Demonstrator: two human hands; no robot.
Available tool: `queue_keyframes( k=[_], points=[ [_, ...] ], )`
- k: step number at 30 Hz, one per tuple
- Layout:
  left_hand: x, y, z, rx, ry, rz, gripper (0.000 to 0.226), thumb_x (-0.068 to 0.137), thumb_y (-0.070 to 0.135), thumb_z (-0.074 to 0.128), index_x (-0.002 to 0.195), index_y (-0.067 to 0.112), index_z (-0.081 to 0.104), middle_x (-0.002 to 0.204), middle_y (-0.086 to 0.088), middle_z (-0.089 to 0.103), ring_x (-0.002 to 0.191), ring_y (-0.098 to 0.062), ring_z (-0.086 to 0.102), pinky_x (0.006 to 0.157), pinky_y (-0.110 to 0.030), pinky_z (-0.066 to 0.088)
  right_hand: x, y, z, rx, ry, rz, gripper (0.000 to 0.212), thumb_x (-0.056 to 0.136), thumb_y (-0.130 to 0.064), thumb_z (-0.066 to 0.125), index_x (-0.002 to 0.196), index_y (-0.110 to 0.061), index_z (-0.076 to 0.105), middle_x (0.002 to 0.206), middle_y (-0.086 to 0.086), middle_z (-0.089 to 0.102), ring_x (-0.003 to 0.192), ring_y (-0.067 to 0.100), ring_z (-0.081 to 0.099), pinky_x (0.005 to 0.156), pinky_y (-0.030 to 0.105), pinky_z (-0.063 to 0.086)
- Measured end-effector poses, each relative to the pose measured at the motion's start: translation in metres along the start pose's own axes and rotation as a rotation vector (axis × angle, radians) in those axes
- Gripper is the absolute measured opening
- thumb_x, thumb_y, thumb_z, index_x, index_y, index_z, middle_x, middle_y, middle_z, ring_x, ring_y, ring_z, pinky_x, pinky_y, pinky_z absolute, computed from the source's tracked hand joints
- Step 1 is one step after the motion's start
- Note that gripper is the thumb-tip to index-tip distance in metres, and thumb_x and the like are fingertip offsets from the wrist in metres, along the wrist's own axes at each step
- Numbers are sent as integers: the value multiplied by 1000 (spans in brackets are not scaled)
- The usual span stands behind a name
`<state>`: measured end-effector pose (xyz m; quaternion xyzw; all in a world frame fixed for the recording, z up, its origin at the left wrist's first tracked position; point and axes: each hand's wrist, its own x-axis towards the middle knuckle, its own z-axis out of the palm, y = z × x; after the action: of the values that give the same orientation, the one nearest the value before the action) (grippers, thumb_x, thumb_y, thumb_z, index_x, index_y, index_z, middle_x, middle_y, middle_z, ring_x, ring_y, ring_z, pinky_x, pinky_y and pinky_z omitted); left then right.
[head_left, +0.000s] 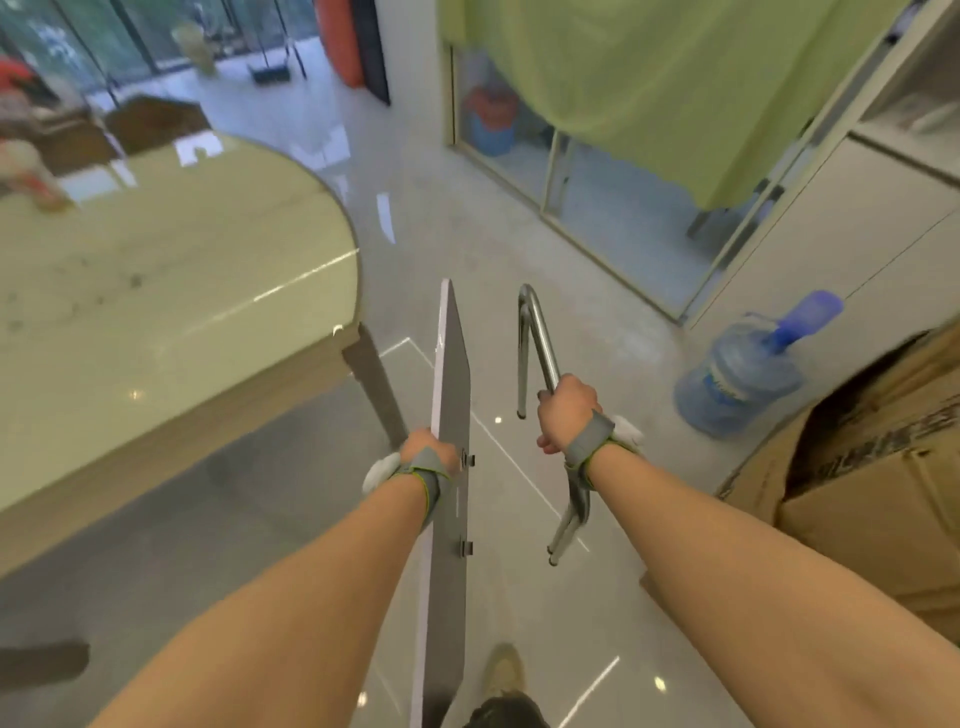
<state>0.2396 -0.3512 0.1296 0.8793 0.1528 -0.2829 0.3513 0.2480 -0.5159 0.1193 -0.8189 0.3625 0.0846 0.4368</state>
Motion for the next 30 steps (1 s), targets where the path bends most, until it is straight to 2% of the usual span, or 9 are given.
queue_keyframes(
  k=[2, 5, 8, 15, 18, 22, 24, 27, 30],
  points=[
    [0, 48, -5, 38, 9, 45, 35, 92, 4, 47, 124, -7, 53, 131, -23, 56, 121, -37, 53, 101, -38, 42, 3, -20, -42, 15, 9, -49, 7, 93, -10, 50, 95, -3, 52, 82, 18, 61, 73, 40, 70, 53, 47, 61],
    [5, 106, -16, 73, 26, 84, 37, 92, 5, 47, 127, -7, 49, 134, -22, 53, 124, -37, 50, 102, -36, 40, 11, -45, -86, 16, 38, -115, 15, 94, -14, 46, 84, -3, 48, 86, 27, 67, 71, 42, 72, 62, 50, 62],
    [17, 146, -27, 41, 73, 122, 40, 91, 4, 46, 129, -7, 47, 134, -24, 52, 124, -38, 50, 102, -37, 41, 25, -72, -114, 93, 85, -107, 26, 95, -12, 47, 69, -6, 43, 87, 26, 64, 69, 43, 71, 53, 45, 60],
    [74, 238, -55, -42, 109, 189, 40, 93, 4, 43, 131, -9, 43, 137, -25, 48, 128, -35, 46, 106, -34, 35, 79, -140, -147, 222, 146, -184, 25, 92, -15, 48, 68, -8, 44, 79, 21, 65, 67, 41, 72, 63, 57, 60],
    [105, 260, -67, -55, 118, 209, 40, 92, 4, 44, 130, -8, 45, 135, -25, 50, 125, -37, 48, 104, -35, 38, 105, -165, -149, 258, 123, -184, 22, 94, -12, 48, 74, -1, 48, 75, 19, 60, 64, 41, 68, 64, 56, 60],
    [179, 293, -87, -66, 124, 200, 40, 92, 4, 45, 130, -8, 46, 134, -26, 51, 125, -39, 49, 103, -36, 39, 175, -216, -135, 246, 111, -185, 17, 96, -12, 48, 98, 5, 50, 87, 27, 63, 55, 37, 64, 56, 46, 60],
    [220, 313, -101, -59, 116, 193, 40, 91, 5, 45, 129, -7, 47, 132, -25, 53, 123, -39, 50, 102, -36, 40, 215, -247, -128, 249, 105, -178, 20, 96, -13, 49, 103, 6, 51, 90, 28, 65, 59, 40, 67, 58, 50, 61],
    [272, 341, -127, -43, 113, 160, 39, 91, 4, 45, 128, -6, 48, 131, -24, 54, 123, -38, 51, 101, -36, 41, 267, -291, -119, 269, 86, -174, 19, 94, -13, 50, 99, 5, 50, 88, 24, 64, 63, 42, 69, 64, 56, 60],
    [332, 378, -151, -44, 122, 148, 36, 89, 4, 46, 123, -5, 54, 126, -24, 58, 118, -40, 53, 98, -38, 43, 327, -335, -112, 277, 45, -163, 23, 93, -15, 54, 100, 7, 51, 89, 22, 65, 58, 37, 66, 61, 53, 61]
  ],
)
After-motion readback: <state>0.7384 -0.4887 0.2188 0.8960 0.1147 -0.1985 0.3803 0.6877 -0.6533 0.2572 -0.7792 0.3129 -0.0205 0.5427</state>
